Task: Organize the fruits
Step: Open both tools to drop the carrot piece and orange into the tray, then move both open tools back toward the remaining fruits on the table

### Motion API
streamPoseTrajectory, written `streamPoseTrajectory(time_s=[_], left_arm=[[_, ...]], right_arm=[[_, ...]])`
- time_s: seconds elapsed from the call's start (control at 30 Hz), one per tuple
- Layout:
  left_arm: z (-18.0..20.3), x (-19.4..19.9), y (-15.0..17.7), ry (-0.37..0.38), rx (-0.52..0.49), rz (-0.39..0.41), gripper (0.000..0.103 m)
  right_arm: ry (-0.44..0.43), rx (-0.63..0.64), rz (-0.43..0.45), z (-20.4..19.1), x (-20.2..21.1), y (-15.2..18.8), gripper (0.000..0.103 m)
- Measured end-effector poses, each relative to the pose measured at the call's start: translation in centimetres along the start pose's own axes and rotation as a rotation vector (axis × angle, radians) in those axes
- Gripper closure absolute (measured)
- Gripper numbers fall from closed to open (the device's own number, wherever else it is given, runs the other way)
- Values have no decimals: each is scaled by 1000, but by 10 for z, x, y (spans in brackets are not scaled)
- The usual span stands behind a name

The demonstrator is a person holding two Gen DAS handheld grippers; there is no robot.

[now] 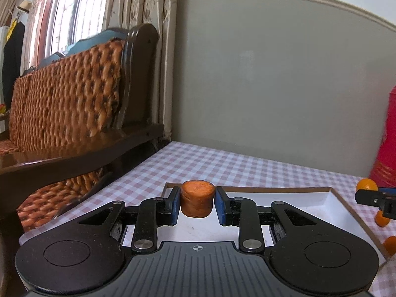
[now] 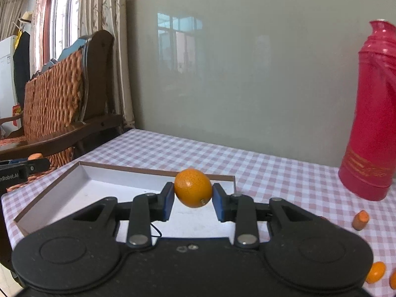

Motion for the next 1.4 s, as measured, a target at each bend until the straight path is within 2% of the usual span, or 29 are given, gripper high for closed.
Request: streamPoseTrajectory(time_s=[0.3, 0.33, 0.37, 0.4, 0.43, 0.47, 0.53, 0.7, 0.93, 1.07, 1.2, 1.4], left_arm=[[-5, -29, 1, -15, 15, -52, 73], [-6, -32, 2, -23, 30, -53, 56], [-6, -30, 2, -40, 41, -40, 5], [-6, -25, 2, -68, 38, -1, 2], [-4, -20, 0, -85, 21, 47, 0], [-3, -18, -2, -98, 2, 64, 0], [-3, -19, -3, -92, 0, 69, 0], [-3, -27, 3, -72, -1, 30, 0], [3, -21, 6, -63, -13, 20, 0], [8, -14, 6, -14, -4, 9, 0], [14, -11, 5, -31, -24, 20, 0], [14, -6, 4, -11, -3, 28, 0]], right_arm=[[-17, 20, -52, -2, -43, -13, 77], [-17, 43, -70, -3, -49, -14, 76], [12, 68, -91, -4, -56, -15, 58], [59, 69, -75, -2, -57, -16, 24], [84, 41, -22, 3, -52, -14, 10], [77, 8, 16, 7, -48, -13, 7], [83, -16, 13, 11, -47, -13, 7], [65, -27, 33, 14, -38, -11, 6], [51, -17, 26, 10, -43, -15, 6], [53, -23, 21, 12, -41, -15, 6], [66, -9, 17, 9, -38, -14, 6], [51, 9, 24, 5, -30, -12, 6]])
Point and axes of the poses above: each gripper's, at about its wrist camera, not at the fingertips, and x roughly against the way its jaws point, z to its right, y to its underside, the point moved 2 cm from there along -x, roughly the way its jaws point, and after that the axes turned 4 degrees about y, right-handed, at the moved point
